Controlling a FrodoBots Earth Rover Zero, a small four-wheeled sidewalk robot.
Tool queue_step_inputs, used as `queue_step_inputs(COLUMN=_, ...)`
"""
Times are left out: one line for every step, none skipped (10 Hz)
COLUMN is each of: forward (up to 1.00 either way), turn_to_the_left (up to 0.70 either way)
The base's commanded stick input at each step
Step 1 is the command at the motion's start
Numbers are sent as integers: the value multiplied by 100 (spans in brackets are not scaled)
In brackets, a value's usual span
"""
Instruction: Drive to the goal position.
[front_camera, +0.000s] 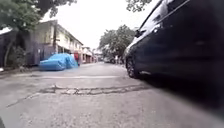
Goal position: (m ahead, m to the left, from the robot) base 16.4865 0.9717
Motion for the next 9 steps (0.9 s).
queue_step_inputs(forward=100, turn_to_the_left=0)
queue_step_inputs(forward=100, turn_to_the_left=0)
queue_step_inputs(forward=100, turn_to_the_left=0)
queue_step_inputs(forward=100, turn_to_the_left=0)
queue_step_inputs(forward=100, turn_to_the_left=0)
queue_step_inputs(forward=100, turn_to_the_left=0)
queue_step_inputs(forward=100, turn_to_the_left=0)
queue_step_inputs(forward=100, turn_to_the_left=0)
queue_step_inputs(forward=100, turn_to_the_left=0)
